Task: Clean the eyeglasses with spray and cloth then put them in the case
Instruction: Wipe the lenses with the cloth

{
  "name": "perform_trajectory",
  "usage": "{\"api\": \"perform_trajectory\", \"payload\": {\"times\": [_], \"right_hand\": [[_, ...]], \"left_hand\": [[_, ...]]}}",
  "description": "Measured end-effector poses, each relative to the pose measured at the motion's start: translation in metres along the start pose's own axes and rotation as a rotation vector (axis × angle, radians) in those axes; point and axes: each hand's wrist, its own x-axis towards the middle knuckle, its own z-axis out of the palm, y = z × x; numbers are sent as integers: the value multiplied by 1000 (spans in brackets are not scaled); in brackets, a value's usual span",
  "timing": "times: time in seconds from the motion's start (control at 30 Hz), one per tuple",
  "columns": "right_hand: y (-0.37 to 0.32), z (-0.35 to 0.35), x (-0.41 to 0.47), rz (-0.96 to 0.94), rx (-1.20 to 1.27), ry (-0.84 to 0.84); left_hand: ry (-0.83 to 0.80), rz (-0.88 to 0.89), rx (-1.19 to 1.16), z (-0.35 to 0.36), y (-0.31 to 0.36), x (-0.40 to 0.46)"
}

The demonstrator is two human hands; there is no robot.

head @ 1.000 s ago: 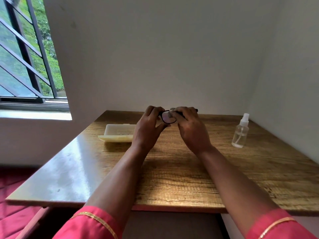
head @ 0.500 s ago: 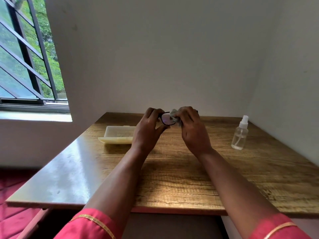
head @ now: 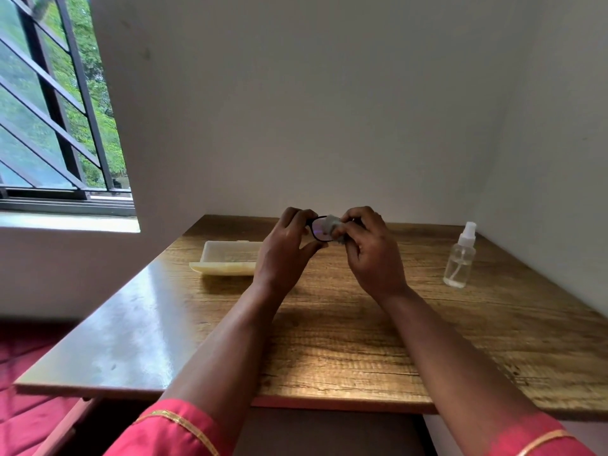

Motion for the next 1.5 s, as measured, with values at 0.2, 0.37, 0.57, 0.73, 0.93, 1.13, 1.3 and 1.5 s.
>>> {"api": "perform_trajectory", "payload": {"times": [0.2,0.37,0.57,0.73,0.93,1.13,1.3,1.5], "right_hand": [[-8,0,-1,-99,27,-183],[-10,2,1,-89,-122,-66],[-2,-7,2,-24,-176,125],[0,0,-1,-66,-125,-88],[-8,1,-2,-155,-30,-175],[-4,2,0,-166,-178,-142],[-1,1,-1,-116,-258,-73],[-8,8,-5,-229,-193,-175]], "left_hand": [[9,-7,5,-1,-1,0],[-15,6,7,1,0,-1],[-16,-1,-10,-1,1,-1],[-13,9,-20,-1,0,-1],[-6,11,-6,-2,0,-1],[-2,10,2,-3,2,-2],[12,8,-11,-4,2,-1],[-9,25,-27,-2,3,-3]]}}
